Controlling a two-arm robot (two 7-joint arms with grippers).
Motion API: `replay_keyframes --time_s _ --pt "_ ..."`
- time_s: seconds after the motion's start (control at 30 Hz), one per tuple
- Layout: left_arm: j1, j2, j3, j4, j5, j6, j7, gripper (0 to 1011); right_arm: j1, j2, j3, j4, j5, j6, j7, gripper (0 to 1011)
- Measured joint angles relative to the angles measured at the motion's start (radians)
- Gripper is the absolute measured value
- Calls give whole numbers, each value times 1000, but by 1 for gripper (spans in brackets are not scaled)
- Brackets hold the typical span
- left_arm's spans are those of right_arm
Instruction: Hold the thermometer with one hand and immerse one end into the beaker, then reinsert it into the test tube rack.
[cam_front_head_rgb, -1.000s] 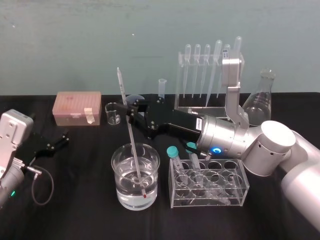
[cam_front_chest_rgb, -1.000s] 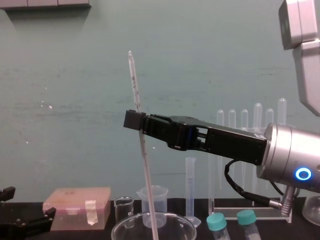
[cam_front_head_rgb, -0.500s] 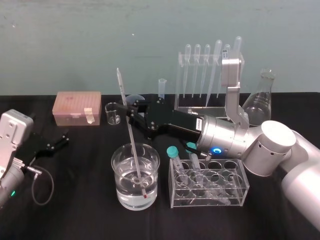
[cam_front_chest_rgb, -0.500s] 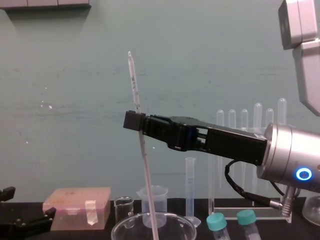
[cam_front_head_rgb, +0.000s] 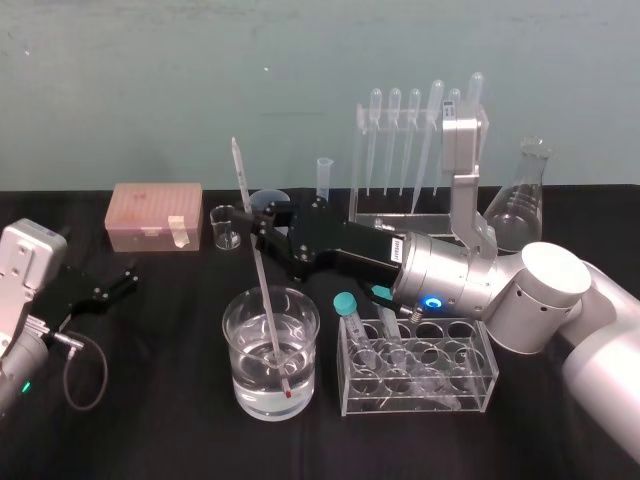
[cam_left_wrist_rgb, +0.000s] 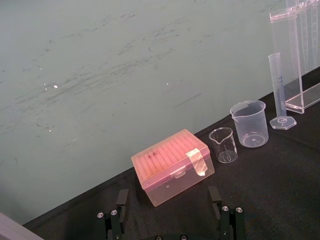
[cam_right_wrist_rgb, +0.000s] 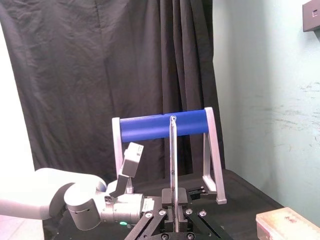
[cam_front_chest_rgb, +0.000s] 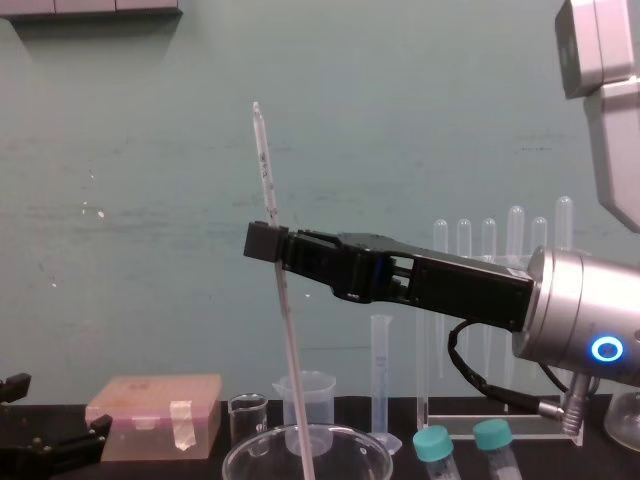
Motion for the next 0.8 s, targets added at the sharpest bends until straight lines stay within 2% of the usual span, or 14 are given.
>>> replay_keyframes --time_s 0.8 --pt "0 0 0 0 0 0 0 1008 -6 5 -1 -10 1 1 -4 49"
